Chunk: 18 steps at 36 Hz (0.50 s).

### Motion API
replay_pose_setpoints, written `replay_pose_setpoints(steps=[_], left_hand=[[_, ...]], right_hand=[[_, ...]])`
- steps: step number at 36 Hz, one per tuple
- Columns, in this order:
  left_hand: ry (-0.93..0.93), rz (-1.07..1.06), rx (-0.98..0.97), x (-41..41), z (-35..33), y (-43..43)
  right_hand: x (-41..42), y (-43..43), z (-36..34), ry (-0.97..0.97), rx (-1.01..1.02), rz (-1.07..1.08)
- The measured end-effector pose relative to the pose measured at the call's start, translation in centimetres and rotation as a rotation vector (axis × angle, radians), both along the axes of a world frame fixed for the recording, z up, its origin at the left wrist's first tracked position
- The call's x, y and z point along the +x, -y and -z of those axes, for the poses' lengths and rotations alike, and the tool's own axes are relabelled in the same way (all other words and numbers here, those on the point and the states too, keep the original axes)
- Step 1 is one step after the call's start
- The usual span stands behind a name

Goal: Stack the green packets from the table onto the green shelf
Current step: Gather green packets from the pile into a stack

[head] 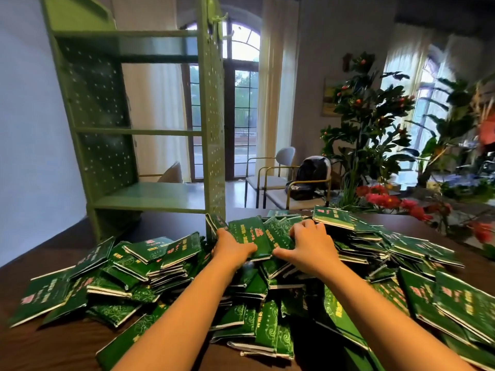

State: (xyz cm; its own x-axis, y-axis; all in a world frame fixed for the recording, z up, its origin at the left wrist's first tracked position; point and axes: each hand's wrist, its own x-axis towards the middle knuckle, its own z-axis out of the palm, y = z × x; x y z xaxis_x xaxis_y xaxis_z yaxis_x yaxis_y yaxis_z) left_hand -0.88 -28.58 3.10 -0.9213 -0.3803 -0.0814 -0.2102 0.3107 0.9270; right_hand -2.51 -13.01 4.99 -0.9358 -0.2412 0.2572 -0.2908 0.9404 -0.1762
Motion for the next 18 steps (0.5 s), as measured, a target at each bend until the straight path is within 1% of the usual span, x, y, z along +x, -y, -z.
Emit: replay_pose_setpoints(steps=[2, 4, 8, 10, 15, 18], left_hand=[[-0.067, -0.010, 0.078, 0.3, 0.0, 0.0], [-0.118, 0.000, 0.145, 0.8, 0.1, 0.0], [-0.184, 0.068, 0.260, 2.1, 0.5, 0.1], [-0.205, 0.093, 0.364, 2.6, 0.6, 0.3], [-0.256, 0.074, 0.551, 4.2, 1.0, 0.0], [-0.292, 0.059, 0.619, 5.1, 1.5, -0.4]], right_hand=[[-0.1, 0.1, 0.2, 0.010, 0.005, 0.002], [-0.1, 0.0, 0.3, -0.005, -0.047, -0.004], [0.5, 0.1, 0.7, -0.122, -0.224, -0.034], [1.0, 0.2, 0.7, -0.188, -0.315, -0.051], [1.7, 0.2, 1.0, -0.286, -0.422, -0.070], [1.8, -0.2, 1.3, -0.375, -0.545, -0.105]])
